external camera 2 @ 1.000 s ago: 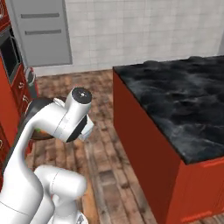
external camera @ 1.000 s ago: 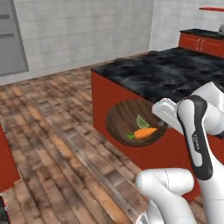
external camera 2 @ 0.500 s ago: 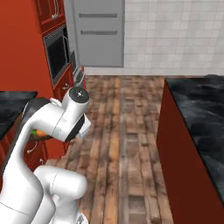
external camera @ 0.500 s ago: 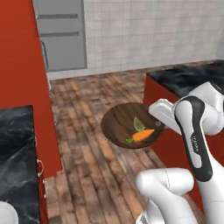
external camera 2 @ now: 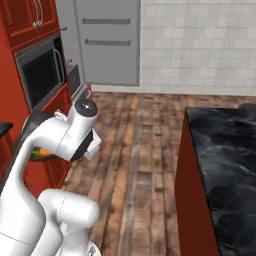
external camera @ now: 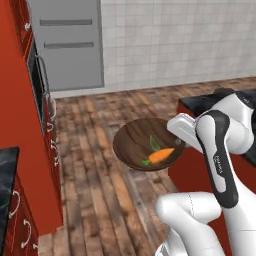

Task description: Place the bowl with the carrot and lemon wedge on the top shelf of the fridge. Place the bowl with the chicken drumstick and fish on the second highest shelf of the fridge.

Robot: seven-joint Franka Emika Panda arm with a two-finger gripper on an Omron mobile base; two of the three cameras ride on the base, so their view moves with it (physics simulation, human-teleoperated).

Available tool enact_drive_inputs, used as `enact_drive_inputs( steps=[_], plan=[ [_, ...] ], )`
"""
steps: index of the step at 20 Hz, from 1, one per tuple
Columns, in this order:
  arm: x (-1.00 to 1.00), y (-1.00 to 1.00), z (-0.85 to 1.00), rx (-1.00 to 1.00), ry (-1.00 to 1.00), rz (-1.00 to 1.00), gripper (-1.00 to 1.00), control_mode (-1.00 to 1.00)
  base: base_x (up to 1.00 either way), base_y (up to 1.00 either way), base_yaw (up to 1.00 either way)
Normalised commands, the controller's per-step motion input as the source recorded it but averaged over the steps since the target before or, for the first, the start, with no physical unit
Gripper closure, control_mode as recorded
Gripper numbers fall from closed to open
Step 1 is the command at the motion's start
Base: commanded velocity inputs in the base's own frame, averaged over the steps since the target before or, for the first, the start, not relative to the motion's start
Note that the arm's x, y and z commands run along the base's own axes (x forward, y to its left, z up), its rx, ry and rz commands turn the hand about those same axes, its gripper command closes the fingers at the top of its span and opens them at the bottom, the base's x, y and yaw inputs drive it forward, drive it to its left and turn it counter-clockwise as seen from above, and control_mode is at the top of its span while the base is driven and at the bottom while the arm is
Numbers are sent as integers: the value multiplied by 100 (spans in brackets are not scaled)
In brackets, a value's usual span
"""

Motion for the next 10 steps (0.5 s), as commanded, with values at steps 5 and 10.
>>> enact_drive_inputs(
  steps=[5,10],
  plan=[
    [0,0,0,0,0,0,100,100,100,-41,13],
    [0,0,0,0,0,0,100,100,100,0,7]
  ],
)
